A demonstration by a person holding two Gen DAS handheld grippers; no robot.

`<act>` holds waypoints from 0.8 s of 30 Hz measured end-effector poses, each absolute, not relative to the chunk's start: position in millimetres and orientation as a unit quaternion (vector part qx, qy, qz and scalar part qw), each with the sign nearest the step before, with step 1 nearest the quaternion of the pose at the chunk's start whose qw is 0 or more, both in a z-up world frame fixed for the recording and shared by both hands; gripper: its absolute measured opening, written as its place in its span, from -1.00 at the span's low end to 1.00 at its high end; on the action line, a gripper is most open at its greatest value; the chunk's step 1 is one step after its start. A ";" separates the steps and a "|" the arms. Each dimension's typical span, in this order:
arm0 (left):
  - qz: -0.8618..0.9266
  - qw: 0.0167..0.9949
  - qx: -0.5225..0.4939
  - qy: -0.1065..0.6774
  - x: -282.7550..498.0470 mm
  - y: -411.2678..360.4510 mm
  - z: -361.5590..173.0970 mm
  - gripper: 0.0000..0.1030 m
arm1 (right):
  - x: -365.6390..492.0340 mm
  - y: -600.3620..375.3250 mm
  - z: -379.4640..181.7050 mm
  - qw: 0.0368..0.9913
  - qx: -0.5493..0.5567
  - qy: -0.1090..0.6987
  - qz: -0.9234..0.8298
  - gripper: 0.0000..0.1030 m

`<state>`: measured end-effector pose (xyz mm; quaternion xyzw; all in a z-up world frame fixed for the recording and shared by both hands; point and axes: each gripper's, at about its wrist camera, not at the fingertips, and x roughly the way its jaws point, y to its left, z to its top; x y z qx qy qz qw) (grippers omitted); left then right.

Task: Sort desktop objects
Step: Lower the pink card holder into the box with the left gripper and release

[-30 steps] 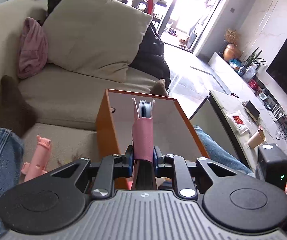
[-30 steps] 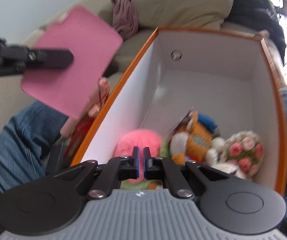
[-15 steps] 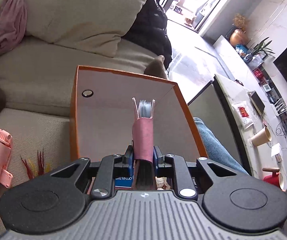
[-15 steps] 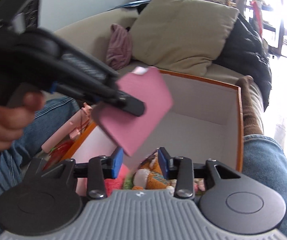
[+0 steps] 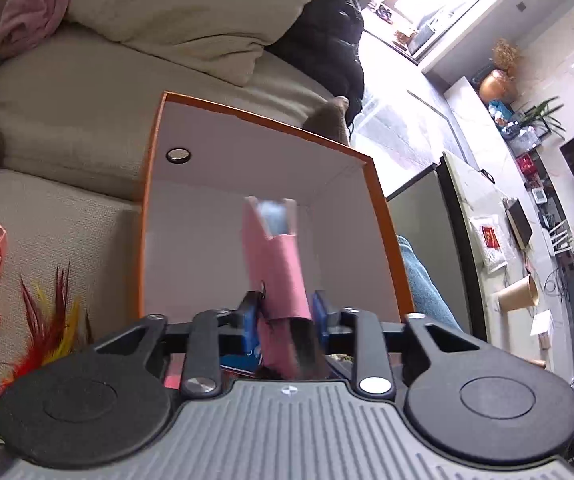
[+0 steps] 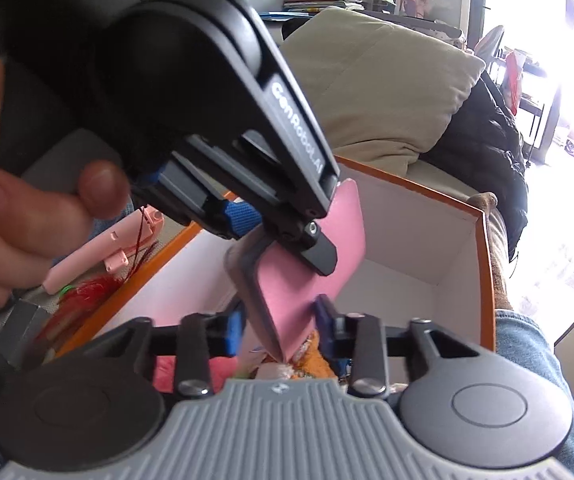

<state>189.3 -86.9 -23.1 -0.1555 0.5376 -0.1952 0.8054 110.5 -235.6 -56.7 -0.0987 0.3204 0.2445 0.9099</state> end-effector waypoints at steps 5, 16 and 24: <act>-0.205 0.824 -0.176 0.498 188.6 -65.3 -3.6 0.11 | 124.3 -247.2 -53.8 0.917 -0.088 0.322 0.220 -0.71; -0.148 0.871 -0.149 0.445 166.7 -13.5 11.2 0.12 | 212.5 -301.6 -37.0 0.919 -0.017 0.372 0.132 -0.72; -0.089 0.880 -0.131 0.448 156.6 27.8 -1.6 0.12 | 259.9 -295.8 -47.4 0.926 -0.006 0.375 0.047 -0.71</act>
